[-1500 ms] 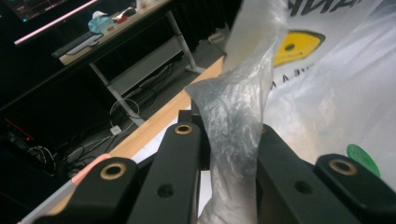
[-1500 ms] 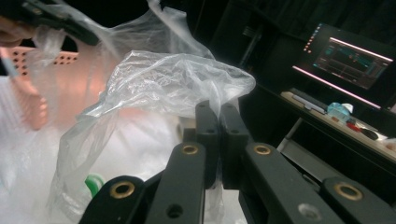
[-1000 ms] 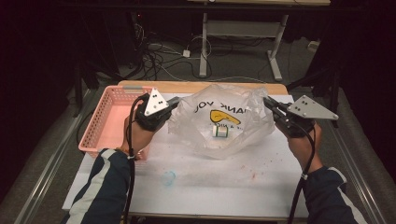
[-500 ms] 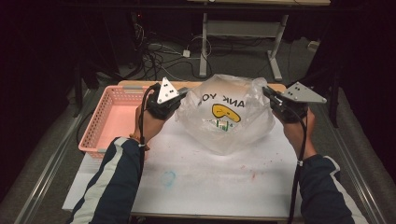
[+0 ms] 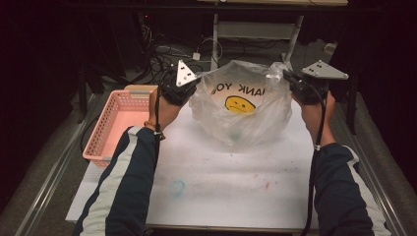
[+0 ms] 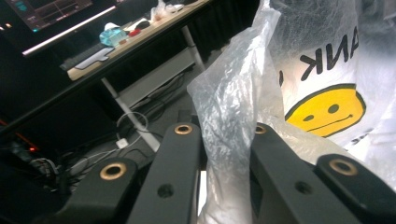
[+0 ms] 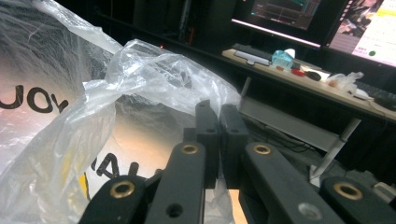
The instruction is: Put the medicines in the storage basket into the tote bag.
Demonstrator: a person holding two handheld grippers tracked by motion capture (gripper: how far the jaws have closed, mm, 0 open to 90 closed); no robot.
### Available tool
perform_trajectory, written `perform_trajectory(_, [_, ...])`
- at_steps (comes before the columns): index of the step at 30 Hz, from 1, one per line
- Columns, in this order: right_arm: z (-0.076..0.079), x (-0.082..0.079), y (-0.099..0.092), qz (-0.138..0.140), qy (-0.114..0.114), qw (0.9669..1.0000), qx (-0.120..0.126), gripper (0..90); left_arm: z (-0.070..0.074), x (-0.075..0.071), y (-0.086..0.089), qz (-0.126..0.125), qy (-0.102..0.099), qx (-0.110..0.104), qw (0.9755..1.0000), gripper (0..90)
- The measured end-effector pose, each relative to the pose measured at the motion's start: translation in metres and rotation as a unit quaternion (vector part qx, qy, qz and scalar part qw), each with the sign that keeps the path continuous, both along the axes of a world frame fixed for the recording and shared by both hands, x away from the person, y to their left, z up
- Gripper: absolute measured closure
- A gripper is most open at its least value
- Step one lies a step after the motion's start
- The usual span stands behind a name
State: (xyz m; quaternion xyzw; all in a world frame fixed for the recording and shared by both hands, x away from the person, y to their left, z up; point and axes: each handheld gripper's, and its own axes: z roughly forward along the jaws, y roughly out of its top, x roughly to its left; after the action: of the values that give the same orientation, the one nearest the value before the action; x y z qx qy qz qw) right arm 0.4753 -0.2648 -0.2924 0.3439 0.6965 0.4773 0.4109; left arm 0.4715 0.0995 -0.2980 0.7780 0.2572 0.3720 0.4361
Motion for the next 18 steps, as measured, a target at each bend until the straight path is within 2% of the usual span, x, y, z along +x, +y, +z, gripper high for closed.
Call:
perform_trajectory(5, [0.015,0.006,-0.005,-0.008,-0.003,0.9999,0.009,89.9,0.012,0.003,0.001,0.007,-0.01,-0.004,0.9999,87.0])
perform_trajectory(7, [0.023,0.003,-0.006,-0.01,-0.015,0.9997,0.017,90.0,0.016,0.002,0.003,0.011,-0.016,-0.011,0.9997,87.0])
perform_trajectory(11, [0.039,-0.004,-0.005,-0.013,-0.035,0.9992,0.015,90.0,0.025,-0.001,0.007,0.018,-0.027,-0.016,0.9994,87.0])
perform_trajectory(16, [0.058,-0.01,-0.004,-0.016,-0.052,0.9983,0.021,90.0,0.038,-0.002,0.01,0.03,-0.043,-0.022,0.9984,86.9])
perform_trajectory(18, [0.064,-0.01,-0.005,-0.025,-0.058,0.9978,0.018,90.0,0.041,-0.001,0.01,0.031,-0.043,-0.024,0.9983,86.9])
